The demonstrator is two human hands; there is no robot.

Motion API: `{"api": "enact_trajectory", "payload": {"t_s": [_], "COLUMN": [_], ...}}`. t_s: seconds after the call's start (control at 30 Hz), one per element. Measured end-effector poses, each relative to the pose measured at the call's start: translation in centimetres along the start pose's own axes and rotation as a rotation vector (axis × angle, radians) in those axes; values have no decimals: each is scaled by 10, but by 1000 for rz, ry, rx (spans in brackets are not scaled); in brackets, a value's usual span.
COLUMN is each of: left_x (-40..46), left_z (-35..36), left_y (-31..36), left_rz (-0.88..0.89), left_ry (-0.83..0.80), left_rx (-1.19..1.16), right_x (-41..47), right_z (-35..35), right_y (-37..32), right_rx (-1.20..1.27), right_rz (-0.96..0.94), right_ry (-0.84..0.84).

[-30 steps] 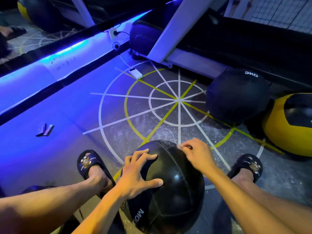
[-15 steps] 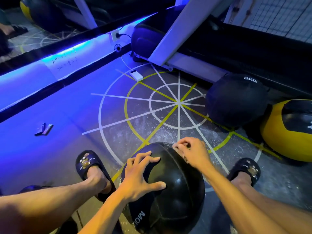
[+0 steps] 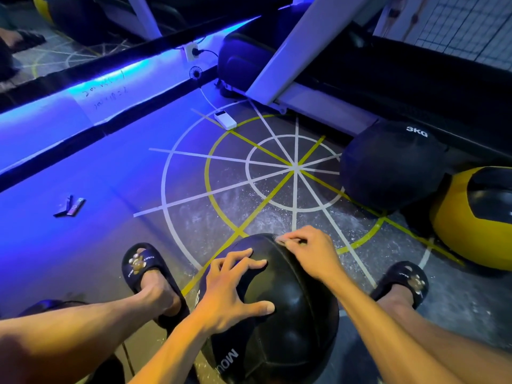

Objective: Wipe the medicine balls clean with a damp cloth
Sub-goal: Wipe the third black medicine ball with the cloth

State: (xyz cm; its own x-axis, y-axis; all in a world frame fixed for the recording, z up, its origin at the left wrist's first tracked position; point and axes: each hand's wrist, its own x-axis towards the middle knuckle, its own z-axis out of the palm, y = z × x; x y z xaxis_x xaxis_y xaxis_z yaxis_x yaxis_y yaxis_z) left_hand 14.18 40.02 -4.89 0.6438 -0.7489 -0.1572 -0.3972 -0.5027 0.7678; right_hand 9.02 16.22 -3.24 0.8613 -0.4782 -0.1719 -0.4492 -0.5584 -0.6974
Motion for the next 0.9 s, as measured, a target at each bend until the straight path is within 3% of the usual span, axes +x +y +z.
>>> {"api": "enact_trajectory", "payload": {"t_s": [0.1,0.27,0.37,0.43,0.6,0.7,0.77,0.83,0.9], "left_x": [1,0,2,4,-1,4,8,10,3], "left_z": [-1,2,2,1,-1,-5,-4,-5,-8], "left_y": [-1,2,2,1,0,-2,-9,-24,-29], "left_rz": [3,9,12,12,16,52,60,-62,-312], "left_ry": [-16,-25,-29,-38,-60,-71,27,163,217], "left_rx": [12,6,3,15,-3,-51,-208,-270,-287], "right_x": [0,38,44,46,49,28,8,-13,-36], "right_z": [11,-6,6,12,-1,-4,-7,-10,-10], "right_y": [-19,28,-6,-23,42,65,77,92,109], "right_rx": [-13,-86,-92,-103,-75,2,38,63,101], "right_rz": [-154,229,7,-46,368,418,438,468,498], "right_ry": [-89,-135,-200,-248,-207,-163,-104,-59,-42]}}
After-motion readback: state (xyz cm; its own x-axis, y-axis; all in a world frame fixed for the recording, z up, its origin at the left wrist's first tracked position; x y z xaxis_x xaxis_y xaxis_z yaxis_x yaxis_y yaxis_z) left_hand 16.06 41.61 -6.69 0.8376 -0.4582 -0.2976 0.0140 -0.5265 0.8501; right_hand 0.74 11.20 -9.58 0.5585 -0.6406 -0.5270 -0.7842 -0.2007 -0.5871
